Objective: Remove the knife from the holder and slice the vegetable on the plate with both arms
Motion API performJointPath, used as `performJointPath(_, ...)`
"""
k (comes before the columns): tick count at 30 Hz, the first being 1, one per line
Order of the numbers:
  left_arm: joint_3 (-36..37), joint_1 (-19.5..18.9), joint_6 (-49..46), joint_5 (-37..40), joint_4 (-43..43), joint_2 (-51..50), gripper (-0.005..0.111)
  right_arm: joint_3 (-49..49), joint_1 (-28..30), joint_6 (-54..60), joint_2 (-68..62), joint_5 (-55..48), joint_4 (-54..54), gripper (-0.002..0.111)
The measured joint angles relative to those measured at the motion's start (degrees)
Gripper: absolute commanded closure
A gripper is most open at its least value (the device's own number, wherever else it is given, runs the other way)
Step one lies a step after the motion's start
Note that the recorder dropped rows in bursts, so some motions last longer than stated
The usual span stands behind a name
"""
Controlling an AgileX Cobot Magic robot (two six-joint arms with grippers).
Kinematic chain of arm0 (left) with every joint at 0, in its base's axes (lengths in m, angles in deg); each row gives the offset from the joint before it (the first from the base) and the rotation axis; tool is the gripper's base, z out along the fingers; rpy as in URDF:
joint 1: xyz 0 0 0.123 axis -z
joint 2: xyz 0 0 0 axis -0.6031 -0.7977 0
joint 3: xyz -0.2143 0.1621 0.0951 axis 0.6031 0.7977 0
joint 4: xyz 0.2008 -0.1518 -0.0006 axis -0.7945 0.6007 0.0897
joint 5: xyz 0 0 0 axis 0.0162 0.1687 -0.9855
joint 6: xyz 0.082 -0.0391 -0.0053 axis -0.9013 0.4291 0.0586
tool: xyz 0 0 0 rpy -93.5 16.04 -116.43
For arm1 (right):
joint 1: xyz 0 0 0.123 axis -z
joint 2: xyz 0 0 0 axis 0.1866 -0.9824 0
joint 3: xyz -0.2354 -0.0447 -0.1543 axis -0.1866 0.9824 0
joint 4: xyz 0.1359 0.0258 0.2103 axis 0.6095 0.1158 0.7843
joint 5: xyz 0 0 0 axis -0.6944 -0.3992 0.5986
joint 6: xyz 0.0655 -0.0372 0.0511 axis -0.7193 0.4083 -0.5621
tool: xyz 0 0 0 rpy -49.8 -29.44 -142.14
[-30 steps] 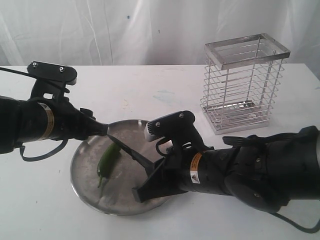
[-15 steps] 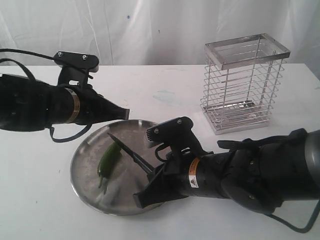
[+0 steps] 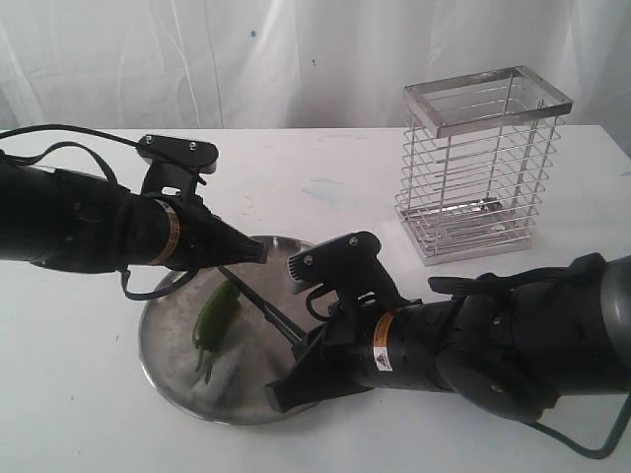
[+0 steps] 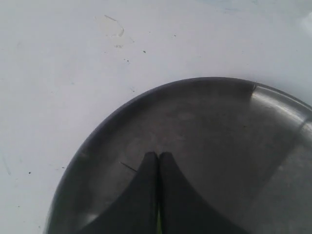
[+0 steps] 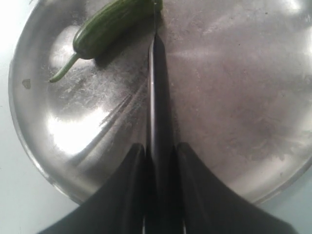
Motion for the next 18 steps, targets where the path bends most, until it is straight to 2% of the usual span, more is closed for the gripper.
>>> performJointPath(18, 0.00, 0.00, -0.12, -2.22, 0.00, -1.93, 0.107, 0.00, 0.00, 0.62, 0.00, -0.97, -0.11, 0.108)
